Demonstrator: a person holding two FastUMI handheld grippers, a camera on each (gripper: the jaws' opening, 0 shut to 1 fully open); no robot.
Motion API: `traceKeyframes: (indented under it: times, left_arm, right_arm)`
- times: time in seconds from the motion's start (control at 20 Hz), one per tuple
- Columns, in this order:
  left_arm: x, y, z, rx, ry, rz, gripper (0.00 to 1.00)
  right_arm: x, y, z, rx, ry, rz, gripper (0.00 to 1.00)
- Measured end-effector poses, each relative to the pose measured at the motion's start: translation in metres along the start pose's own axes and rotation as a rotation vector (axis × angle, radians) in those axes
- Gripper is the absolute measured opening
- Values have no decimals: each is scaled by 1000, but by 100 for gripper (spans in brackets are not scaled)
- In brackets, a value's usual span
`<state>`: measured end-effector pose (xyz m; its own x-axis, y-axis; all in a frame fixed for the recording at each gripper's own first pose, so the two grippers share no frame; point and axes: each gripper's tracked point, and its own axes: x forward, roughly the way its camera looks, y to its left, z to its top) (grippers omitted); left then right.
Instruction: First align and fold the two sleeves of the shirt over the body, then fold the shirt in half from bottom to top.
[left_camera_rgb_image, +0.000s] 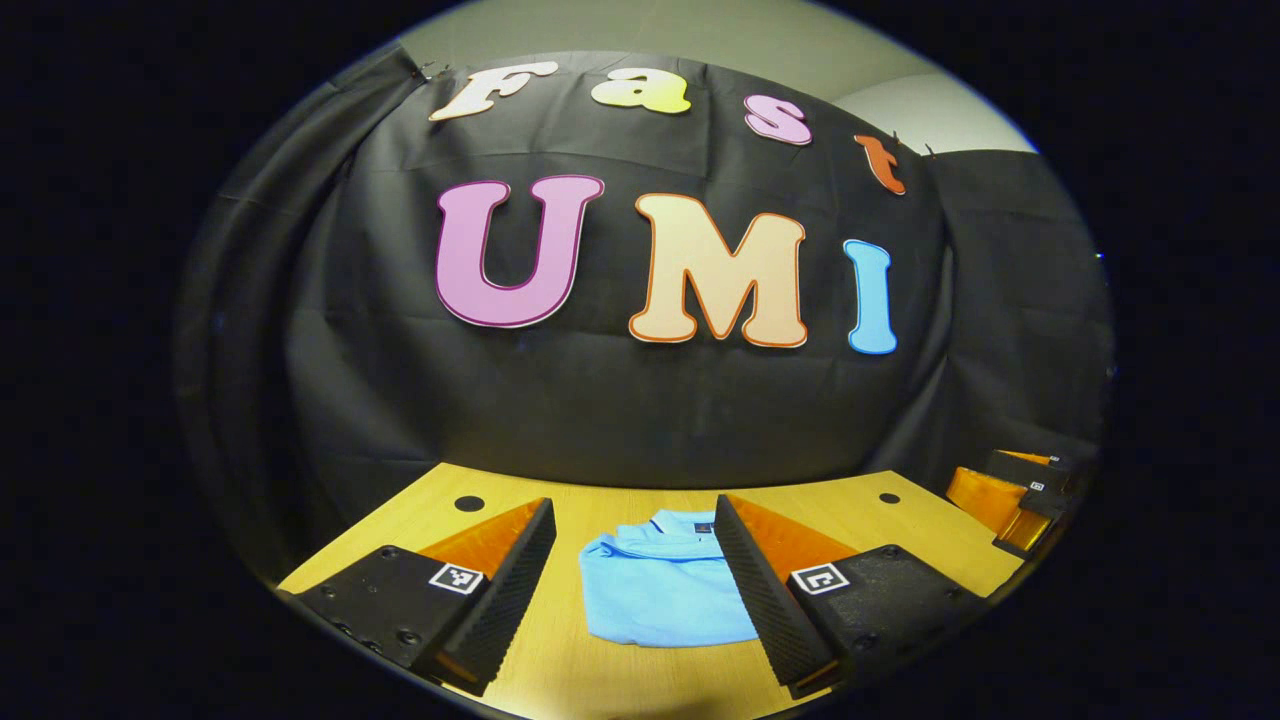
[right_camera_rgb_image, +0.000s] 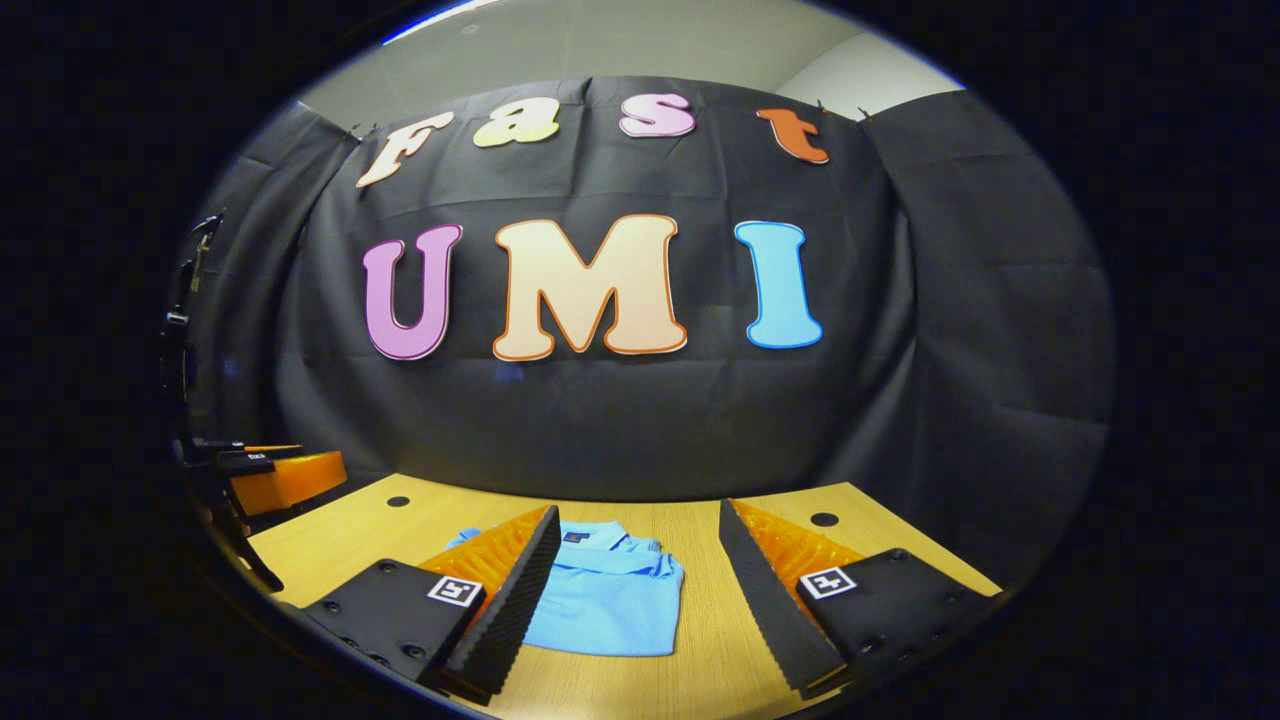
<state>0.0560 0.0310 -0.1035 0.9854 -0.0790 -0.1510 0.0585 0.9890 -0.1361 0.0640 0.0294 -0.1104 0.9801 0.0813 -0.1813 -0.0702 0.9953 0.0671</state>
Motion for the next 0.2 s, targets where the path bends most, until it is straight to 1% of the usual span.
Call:
traceKeyframes:
  times: [0.2]
  left_arm:
    - [-14,5,11,-2,-16,11,95]
  right_arm:
    - [-11,4,7,14,-8,12,99]
